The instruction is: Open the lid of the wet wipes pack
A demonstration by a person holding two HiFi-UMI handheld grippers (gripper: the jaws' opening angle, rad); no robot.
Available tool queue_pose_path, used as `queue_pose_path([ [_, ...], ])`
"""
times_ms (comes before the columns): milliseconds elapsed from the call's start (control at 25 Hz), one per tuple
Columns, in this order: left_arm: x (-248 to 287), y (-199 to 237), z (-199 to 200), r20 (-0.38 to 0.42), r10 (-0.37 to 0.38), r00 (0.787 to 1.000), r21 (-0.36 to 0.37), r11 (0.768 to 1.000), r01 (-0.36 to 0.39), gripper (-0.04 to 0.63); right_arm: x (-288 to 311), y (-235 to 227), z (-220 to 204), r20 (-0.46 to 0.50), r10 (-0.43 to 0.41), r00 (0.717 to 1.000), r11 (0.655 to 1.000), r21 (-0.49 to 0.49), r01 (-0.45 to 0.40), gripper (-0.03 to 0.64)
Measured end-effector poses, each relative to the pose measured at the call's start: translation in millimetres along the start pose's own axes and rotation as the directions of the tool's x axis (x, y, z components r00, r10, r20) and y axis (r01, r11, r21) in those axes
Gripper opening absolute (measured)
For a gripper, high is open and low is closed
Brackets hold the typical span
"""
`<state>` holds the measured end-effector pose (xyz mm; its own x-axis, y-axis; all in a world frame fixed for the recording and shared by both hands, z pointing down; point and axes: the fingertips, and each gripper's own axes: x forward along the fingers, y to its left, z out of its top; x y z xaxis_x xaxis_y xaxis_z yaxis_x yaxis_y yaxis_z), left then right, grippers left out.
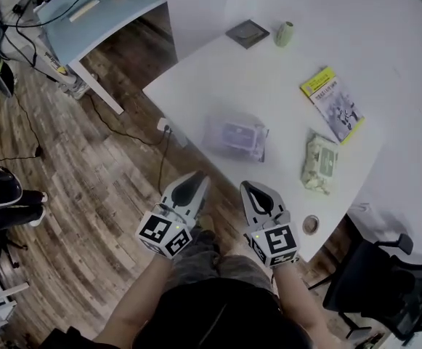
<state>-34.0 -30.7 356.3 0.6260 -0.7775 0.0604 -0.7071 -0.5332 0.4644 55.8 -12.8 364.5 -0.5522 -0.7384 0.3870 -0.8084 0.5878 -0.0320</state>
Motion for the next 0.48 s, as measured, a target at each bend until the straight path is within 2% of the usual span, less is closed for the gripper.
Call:
queue_pose_path([
  [120,8,14,-5,-0.029,-0.007,1.0,-0.012,1.0,0.007,0.043,11,-4,3,-0.011,-0.009,1.0,1.0,-0.03,0.008,0.017],
  [200,14,20,-10,-0.064,0.006,0.998,0.007,1.0,-0.005,0.041,15,-6,4,-0.024,-0.018,1.0,0.996,-0.084,0.016,0.017],
  [280,19,26,-14,-0.09,0.034,0.995,0.06,0.998,-0.029,0.041,19,-11,3,-0.04,-0.032,0.999,0.984,-0.179,0.024,0.017],
  [400,27,37,-15,-0.111,0.087,0.99,0.164,0.984,-0.068,0.041,29,-18,6,-0.046,-0.032,0.998,0.942,-0.336,0.015,0.017],
  [480,32,44,-15,-0.12,0.111,0.987,0.211,0.974,-0.084,0.041,36,-21,7,-0.063,-0.023,0.998,0.915,-0.402,-0.004,0.017],
])
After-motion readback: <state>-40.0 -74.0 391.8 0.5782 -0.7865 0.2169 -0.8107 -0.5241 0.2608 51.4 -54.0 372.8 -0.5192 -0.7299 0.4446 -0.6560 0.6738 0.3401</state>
